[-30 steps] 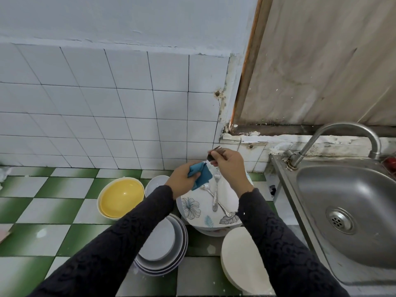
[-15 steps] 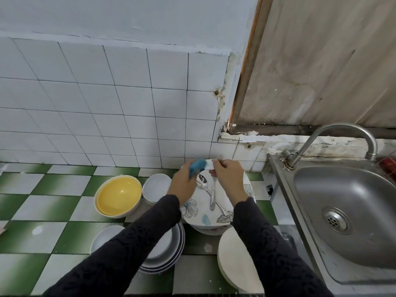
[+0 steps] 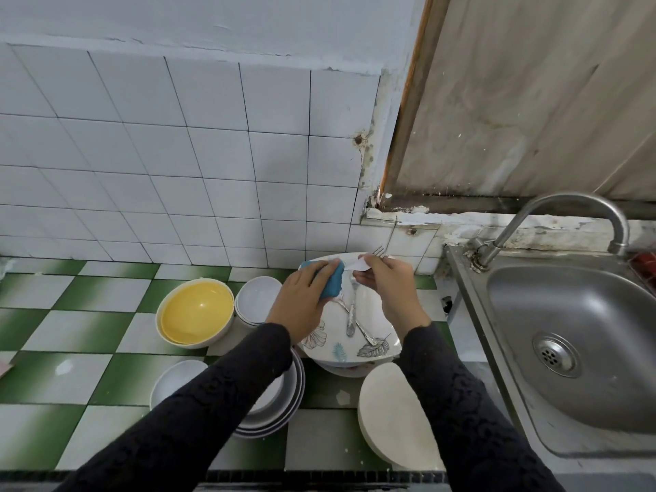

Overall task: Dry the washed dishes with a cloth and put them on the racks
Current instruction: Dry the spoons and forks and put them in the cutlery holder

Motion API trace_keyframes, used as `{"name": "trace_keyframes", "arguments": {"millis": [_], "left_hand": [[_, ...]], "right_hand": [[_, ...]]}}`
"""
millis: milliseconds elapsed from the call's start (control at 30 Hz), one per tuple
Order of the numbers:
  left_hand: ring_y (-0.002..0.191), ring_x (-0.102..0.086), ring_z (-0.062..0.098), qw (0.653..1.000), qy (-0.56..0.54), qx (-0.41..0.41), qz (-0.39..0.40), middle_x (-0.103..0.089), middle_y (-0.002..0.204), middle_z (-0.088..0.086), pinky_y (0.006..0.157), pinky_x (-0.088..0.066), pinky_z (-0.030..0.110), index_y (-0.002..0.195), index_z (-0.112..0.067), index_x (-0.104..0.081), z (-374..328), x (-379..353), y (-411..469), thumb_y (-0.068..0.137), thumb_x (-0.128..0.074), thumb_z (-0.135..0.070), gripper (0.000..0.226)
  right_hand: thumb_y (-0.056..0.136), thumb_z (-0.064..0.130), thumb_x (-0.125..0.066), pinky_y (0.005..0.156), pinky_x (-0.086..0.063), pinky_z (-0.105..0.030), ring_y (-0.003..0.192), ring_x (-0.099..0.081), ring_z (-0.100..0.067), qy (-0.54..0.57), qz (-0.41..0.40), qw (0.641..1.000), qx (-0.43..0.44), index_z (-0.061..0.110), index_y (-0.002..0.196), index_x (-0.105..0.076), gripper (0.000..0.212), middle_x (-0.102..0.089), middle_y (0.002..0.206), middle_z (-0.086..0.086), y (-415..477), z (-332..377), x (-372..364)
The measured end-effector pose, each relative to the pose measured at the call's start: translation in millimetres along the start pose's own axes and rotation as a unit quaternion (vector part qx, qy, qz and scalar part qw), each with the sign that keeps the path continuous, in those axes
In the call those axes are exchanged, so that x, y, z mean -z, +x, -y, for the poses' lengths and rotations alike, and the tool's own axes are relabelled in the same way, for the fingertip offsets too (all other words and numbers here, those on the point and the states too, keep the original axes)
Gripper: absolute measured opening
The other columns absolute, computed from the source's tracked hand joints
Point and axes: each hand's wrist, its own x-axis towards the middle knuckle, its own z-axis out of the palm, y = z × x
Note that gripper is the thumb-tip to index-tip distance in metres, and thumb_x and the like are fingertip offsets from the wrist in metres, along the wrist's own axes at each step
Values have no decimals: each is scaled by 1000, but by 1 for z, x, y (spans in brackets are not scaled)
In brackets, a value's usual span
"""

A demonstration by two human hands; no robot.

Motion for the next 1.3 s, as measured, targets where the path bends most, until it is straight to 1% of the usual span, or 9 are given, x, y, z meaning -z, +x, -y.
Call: {"name": "trace_keyframes", "arguments": {"millis": [333,600,733,800,900,967,1100,1167,1300], "left_hand": [[107,-57,22,968,-202,111,105,-60,123,5,91,-48,35,133,-18,-47,6,16,10,95,-61,-18,41],[99,-55,18,945,-260,150,129,-57,109,1,78,-45,14,128,-12,-50,3,14,-2,100,-54,-21,29],[101,-57,23,924,-312,201,93,-61,110,8,90,-50,33,120,-12,-54,13,17,-6,101,-51,-22,21],[110,-58,29,851,-429,293,82,-61,117,13,98,-50,44,123,-11,-53,18,19,-9,102,-49,-26,26],[105,-59,28,623,-678,389,30,-59,120,16,91,-52,40,127,-8,-52,17,27,-9,103,-45,-29,32],[100,-60,26,542,-743,392,4,-63,115,15,90,-50,39,129,-8,-54,14,33,-4,101,-45,-37,41],[105,-60,28,531,-747,401,-2,-60,122,18,98,-48,43,135,-8,-51,5,39,9,92,-59,-37,52],[101,-59,29,528,-752,395,-7,-60,117,19,97,-47,43,129,-4,-52,0,39,15,94,-53,-16,37],[96,-60,31,519,-763,384,-14,-61,109,19,94,-49,44,120,-5,-54,-4,47,24,92,-41,-5,31]], "right_hand": [[97,5,-62,72,-55,-20,70,-63,-9,213,79,974,-18,4,97,-70,8,-72,83,-4,0,-5,6],[103,20,-56,78,-46,-24,77,-62,-3,-18,134,991,15,16,85,-72,24,-73,91,6,-10,-26,-5],[106,24,-48,75,-52,-28,78,-65,-11,81,97,992,18,15,84,-61,28,-69,88,3,-13,-15,-9],[108,29,-44,78,-52,-34,78,-64,-15,78,84,993,30,16,85,-56,29,-63,81,1,-7,-8,-7],[109,30,-41,72,-52,-35,63,-58,-13,-62,94,991,69,13,92,-56,28,-50,75,-4,-1,-8,-1],[109,30,-40,68,-45,-25,66,-49,-8,-184,123,971,91,15,100,-60,27,-50,80,-2,-3,-15,-2],[108,18,-41,65,-41,-17,78,-51,-7,-284,161,937,127,12,114,-61,21,-56,88,6,-9,-28,-17],[105,11,-47,62,-42,-12,75,-51,-9,-299,161,930,139,9,107,-51,4,-55,86,0,-13,-34,-24],[103,5,-51,58,-39,-11,67,-44,-7,-327,152,919,160,10,93,-42,14,-50,77,3,-11,-44,-21]]}}
